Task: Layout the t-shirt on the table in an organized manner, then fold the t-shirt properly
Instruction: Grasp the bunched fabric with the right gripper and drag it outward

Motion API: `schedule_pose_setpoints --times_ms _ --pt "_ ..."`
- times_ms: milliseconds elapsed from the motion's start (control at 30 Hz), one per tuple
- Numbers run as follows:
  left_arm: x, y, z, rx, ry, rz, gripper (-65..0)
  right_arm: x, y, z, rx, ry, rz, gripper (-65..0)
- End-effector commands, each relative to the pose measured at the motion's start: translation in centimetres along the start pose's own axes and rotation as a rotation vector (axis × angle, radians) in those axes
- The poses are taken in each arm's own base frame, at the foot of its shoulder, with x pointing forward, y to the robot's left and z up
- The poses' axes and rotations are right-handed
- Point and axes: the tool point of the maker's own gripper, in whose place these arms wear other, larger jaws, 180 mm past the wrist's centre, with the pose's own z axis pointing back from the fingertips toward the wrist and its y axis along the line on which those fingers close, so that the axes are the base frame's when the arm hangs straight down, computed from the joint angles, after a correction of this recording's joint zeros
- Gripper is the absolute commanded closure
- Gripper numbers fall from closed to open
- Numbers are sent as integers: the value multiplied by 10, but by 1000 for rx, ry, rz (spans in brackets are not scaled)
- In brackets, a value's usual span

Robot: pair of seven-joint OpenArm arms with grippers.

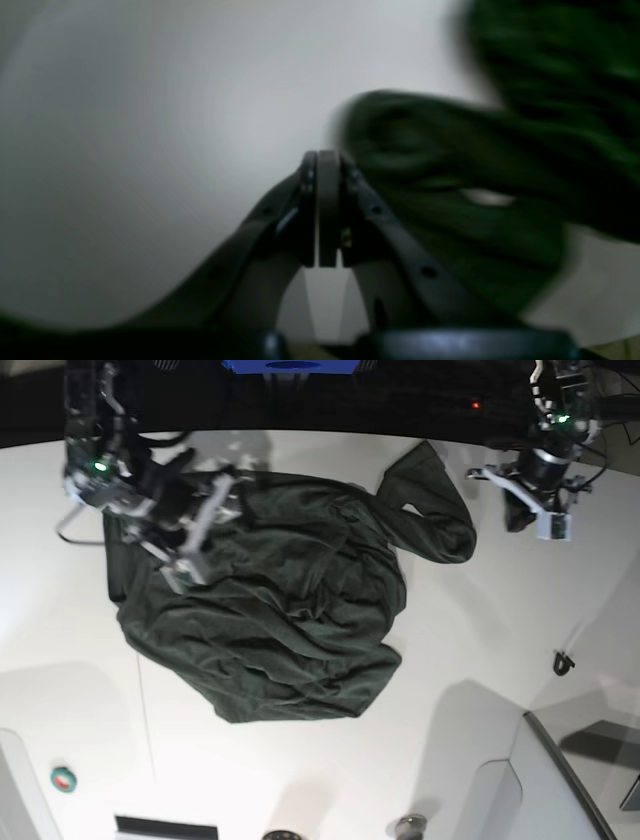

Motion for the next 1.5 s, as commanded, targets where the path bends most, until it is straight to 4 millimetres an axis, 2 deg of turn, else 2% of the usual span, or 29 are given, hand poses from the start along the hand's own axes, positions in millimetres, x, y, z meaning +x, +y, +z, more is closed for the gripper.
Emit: schedule_pose_setpoints --times_ms 0,100,167,233,333,467,567,633,700,933,967,1100,1133,1300,1367,1433,1467 --pt "10 12 5 26 -41 3 0 27 8 -3 18 -66 15 -390" --pt "8 43 14 107 -39 23 0 50 25 -21 6 -61 66 -390" --pt "-1 68 22 171 -21 45 0 66 46 -34 6 -56 148 -390" --pt "-8 85 28 219 -11 64 0 69 72 -43 32 -43 229 -390" --pt "-11 101 35 262 -9 80 0 49 114 -50 114 33 333 -390" --pt "-12 106 38 275 -8 83 0 27 147 -53 187 83 404 -390" --pt "-12 102 36 266 -8 82 0 14 150 -65 192 129 399 -390" --pt "-12 100 35 263 -9 87 0 16 147 -76 186 124 381 -390" --pt "-14 97 35 261 -8 99 0 9 143 -85 180 140 371 -390" --pt "-15 96 35 260 -6 102 0 7 150 -109 188 171 349 -375" --pt "-15 96 35 260 -6 102 0 8 150 -112 188 174 348 -345" --pt "-15 98 35 265 -7 103 0 4 143 -119 176 190 348 -122" --pt "-15 98 36 266 -7 103 0 5 143 -118 176 186 347 -83" --pt "-15 99 36 268 -7 102 0 2 139 -116 169 195 349 -74" --pt "-15 100 36 268 -8 101 0 -2 129 -110 156 190 358 -41" --pt "-14 99 35 265 -9 100 0 5 126 -101 153 153 350 -2" --pt "-14 98 35 264 -9 100 0 10 125 -96 149 131 340 -6"
